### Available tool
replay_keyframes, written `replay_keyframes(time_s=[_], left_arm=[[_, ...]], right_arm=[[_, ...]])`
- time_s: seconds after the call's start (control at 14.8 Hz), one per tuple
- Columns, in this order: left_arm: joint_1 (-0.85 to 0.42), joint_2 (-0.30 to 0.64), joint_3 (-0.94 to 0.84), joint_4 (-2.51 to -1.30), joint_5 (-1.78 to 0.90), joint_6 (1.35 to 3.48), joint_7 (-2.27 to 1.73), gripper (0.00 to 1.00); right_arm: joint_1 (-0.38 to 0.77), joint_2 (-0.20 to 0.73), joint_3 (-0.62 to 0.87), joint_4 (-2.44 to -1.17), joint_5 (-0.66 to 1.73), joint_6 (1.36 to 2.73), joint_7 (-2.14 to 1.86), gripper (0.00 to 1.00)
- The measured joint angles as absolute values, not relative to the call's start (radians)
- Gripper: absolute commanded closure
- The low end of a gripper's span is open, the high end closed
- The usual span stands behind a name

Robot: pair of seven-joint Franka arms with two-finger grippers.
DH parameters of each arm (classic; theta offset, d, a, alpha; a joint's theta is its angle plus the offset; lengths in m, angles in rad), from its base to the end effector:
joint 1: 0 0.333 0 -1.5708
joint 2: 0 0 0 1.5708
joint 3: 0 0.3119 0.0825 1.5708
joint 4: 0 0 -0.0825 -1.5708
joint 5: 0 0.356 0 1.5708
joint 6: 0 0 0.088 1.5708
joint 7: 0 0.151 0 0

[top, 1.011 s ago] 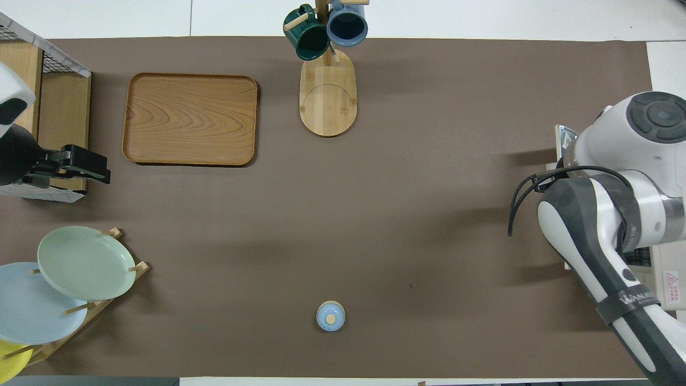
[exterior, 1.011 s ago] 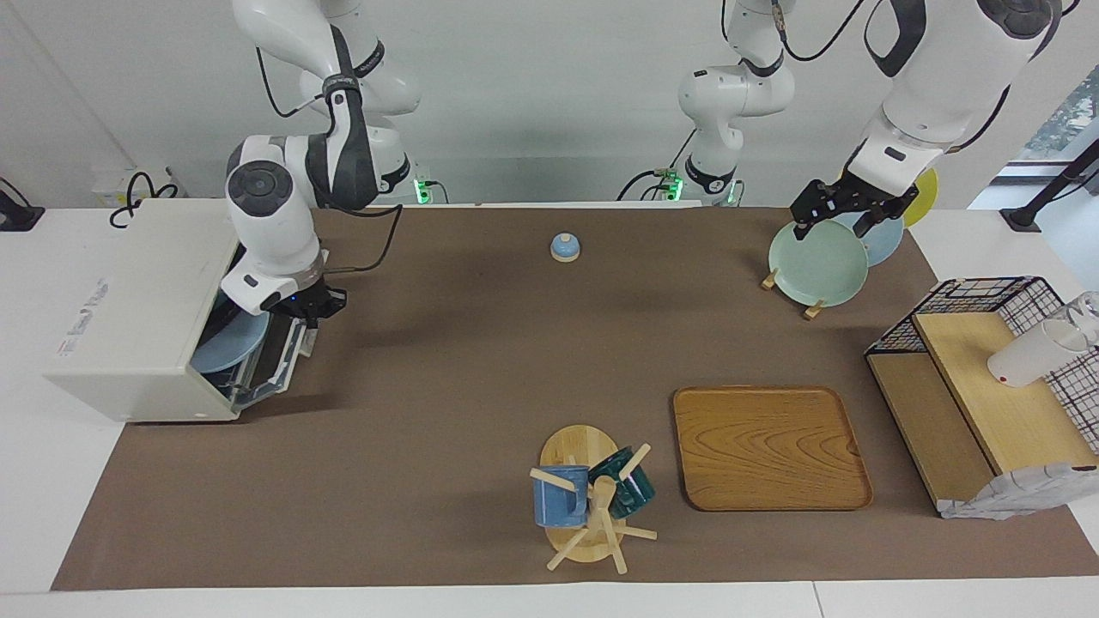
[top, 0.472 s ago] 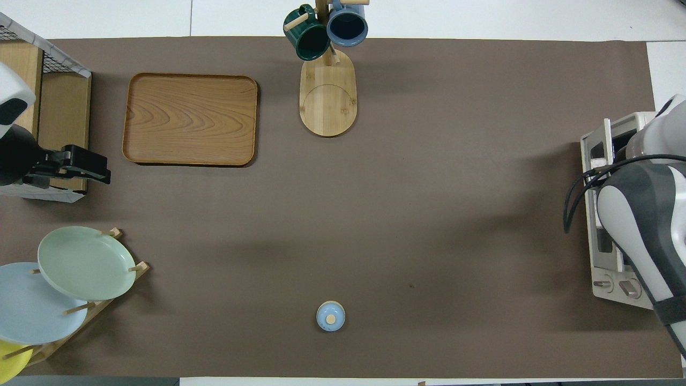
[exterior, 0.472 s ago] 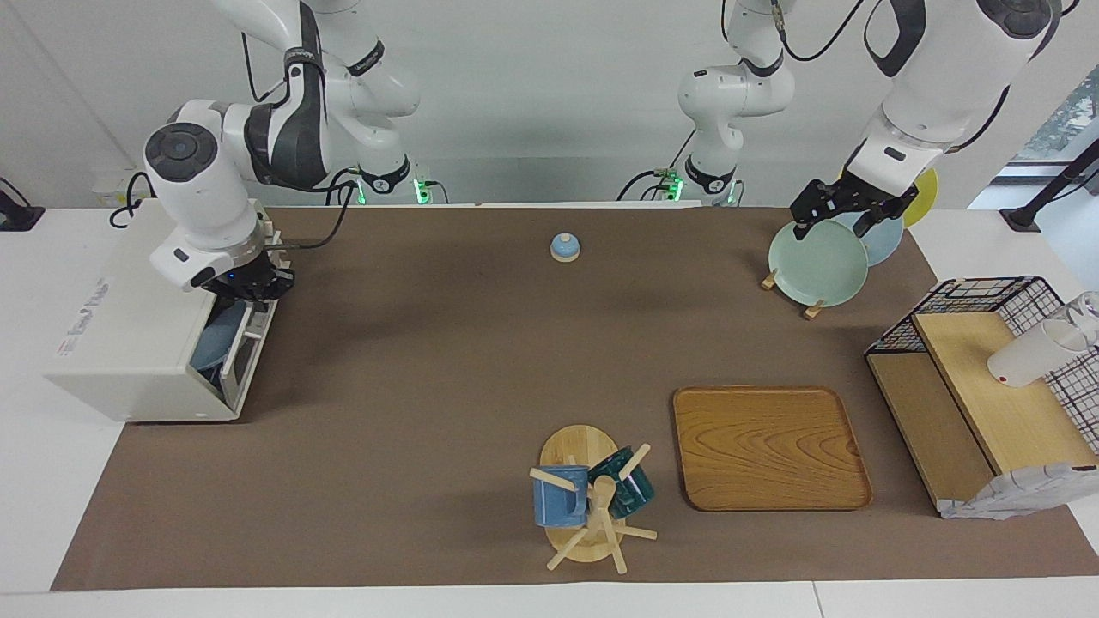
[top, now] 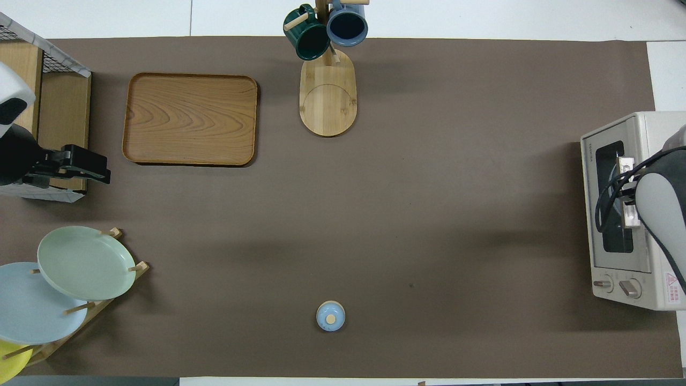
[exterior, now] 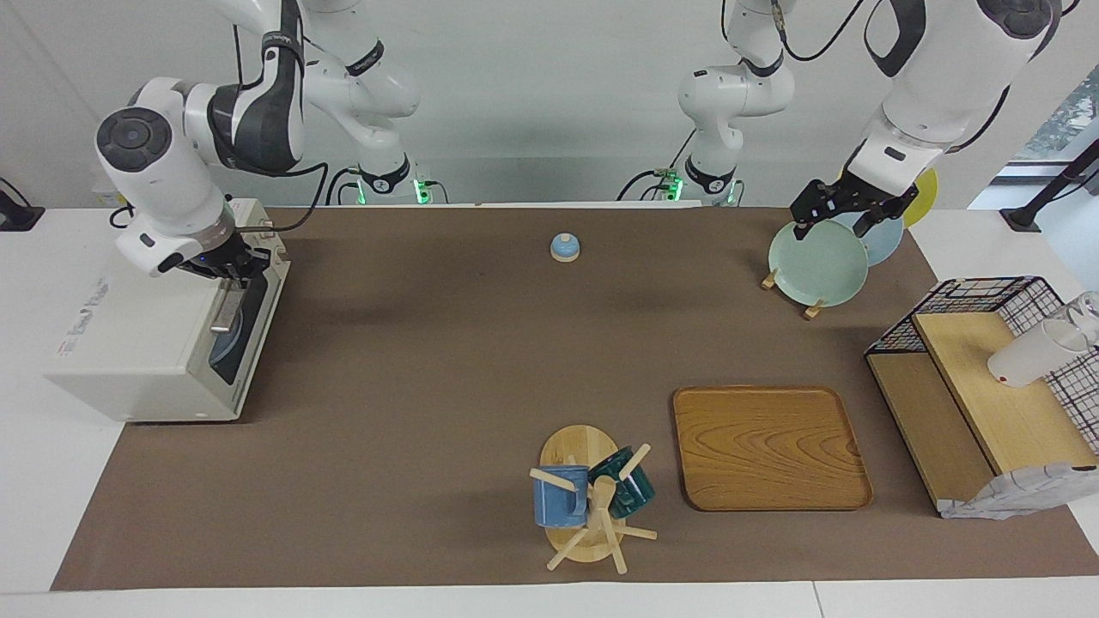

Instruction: Put eggplant into oven

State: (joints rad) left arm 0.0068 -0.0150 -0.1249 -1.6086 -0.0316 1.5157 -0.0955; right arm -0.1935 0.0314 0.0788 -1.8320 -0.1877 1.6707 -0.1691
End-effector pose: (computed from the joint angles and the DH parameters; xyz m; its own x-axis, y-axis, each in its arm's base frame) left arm 0.5074 -0.0656 0.5631 0.9965 -0.0238 -0.0804 -0.0221 -0.9995 0.0221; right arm 0.5086 -0.0855 0.4558 0.9727 0.0733 -0.2200 0.1061 -0.9843 0.1412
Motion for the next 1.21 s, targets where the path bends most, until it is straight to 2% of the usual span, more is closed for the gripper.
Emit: replay_keyframes(time_s=[0.07, 0.13, 0.27, 0.34, 0.4, 0.61, 1.01, 1.08, 1.21], left_arm=[[0.007, -0.015, -0.125, -1.609, -0.032, 1.516, -0.096, 0.00], [0.007, -0.015, -0.125, -1.609, -0.032, 1.516, -0.096, 0.00], [0.007, -0.015, -0.125, -1.609, -0.032, 1.516, -0.096, 0.00], [0.007, -0.015, -0.125, -1.609, -0.032, 1.516, -0.096, 0.00], [0.007, -0.015, -0.125, -1.609, -0.032, 1.516, -0.096, 0.00], [0.007, -0.015, -0.125, -1.609, -0.032, 1.516, -0.096, 0.00], [0.007, -0.015, -0.125, -1.609, -0.032, 1.516, -0.096, 0.00], [0.007, -0.015, -0.125, -1.609, -0.032, 1.516, -0.096, 0.00], [0.007, -0.015, -0.125, -1.609, -0.032, 1.516, -0.096, 0.00]], right_arm=[[-0.189, 0.027, 0.082, -1.809, -0.164, 1.656, -0.170, 0.99], [-0.183, 0.021, 0.086, -1.792, -0.140, 1.649, -0.170, 0.89], [-0.162, 0.008, 0.088, -1.774, -0.109, 1.645, -0.170, 0.62], [-0.156, 0.002, 0.090, -1.772, -0.095, 1.645, -0.170, 0.44], [-0.153, -0.001, 0.091, -1.770, -0.083, 1.643, -0.170, 0.00], [-0.152, -0.003, 0.090, -1.759, -0.061, 1.598, -0.170, 0.00], [-0.149, -0.003, 0.085, -1.743, -0.037, 1.592, -0.163, 0.00], [-0.130, -0.002, 0.075, -1.739, -0.027, 1.589, -0.162, 0.00], [-0.022, -0.002, -0.014, -1.726, -0.024, 1.584, -0.142, 0.00]])
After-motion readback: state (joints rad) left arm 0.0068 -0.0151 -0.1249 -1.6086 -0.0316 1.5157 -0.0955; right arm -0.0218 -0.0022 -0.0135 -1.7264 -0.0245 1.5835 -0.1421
